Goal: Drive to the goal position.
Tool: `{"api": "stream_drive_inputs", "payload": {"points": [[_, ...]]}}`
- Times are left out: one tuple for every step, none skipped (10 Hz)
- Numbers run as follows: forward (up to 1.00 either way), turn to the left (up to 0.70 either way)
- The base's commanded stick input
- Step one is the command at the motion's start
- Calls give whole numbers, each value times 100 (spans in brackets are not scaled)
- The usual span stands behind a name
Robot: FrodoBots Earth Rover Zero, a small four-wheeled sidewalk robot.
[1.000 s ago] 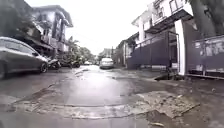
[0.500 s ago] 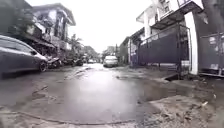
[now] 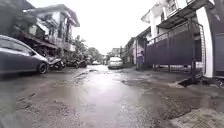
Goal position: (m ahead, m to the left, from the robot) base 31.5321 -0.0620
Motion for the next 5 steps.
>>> {"api": "stream_drive_inputs", "payload": {"points": [[100,0],[100,0],[100,0],[100,0],[100,0]]}}
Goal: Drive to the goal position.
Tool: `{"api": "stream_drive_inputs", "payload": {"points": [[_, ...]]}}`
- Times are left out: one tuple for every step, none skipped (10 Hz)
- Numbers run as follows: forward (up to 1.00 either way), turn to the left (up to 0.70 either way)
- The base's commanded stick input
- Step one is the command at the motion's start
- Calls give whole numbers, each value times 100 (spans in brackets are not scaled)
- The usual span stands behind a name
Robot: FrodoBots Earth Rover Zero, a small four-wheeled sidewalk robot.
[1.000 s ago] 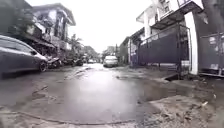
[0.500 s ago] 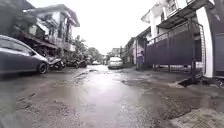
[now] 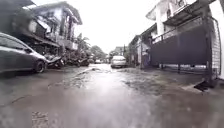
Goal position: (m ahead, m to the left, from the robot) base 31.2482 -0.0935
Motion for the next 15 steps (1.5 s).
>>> {"api": "stream_drive_inputs", "payload": {"points": [[100,0],[100,0],[100,0],[100,0],[100,0],[100,0],[100,0],[100,0],[100,0],[100,0],[100,0],[100,0],[100,0],[100,0],[100,0]]}}
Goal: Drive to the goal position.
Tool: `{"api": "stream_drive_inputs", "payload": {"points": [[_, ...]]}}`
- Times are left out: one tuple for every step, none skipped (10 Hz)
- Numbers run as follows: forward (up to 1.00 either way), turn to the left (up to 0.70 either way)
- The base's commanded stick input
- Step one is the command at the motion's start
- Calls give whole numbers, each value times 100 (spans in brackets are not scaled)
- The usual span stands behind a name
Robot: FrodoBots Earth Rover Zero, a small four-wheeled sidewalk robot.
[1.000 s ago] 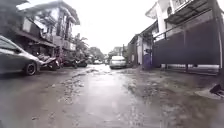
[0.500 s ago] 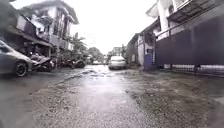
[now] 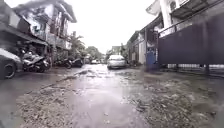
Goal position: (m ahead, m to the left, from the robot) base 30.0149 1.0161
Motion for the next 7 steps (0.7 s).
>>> {"api": "stream_drive_inputs", "payload": {"points": [[100,0],[100,0],[100,20],[100,0],[100,25],[100,0],[100,21]]}}
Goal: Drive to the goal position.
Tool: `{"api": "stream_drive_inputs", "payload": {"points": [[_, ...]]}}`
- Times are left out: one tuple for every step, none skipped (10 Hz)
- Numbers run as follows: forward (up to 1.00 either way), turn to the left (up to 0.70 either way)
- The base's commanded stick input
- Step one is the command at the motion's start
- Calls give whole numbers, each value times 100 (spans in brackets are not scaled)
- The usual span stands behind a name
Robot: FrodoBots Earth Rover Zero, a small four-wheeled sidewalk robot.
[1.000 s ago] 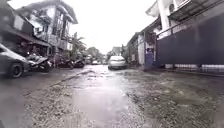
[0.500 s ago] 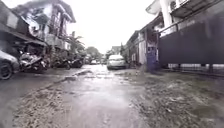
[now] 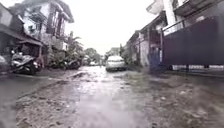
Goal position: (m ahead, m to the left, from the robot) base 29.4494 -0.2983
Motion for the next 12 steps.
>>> {"api": "stream_drive_inputs", "payload": {"points": [[100,3],[100,0],[100,0],[100,0],[100,0],[100,4],[100,25],[100,23],[100,2],[100,0],[100,0],[100,0]]}}
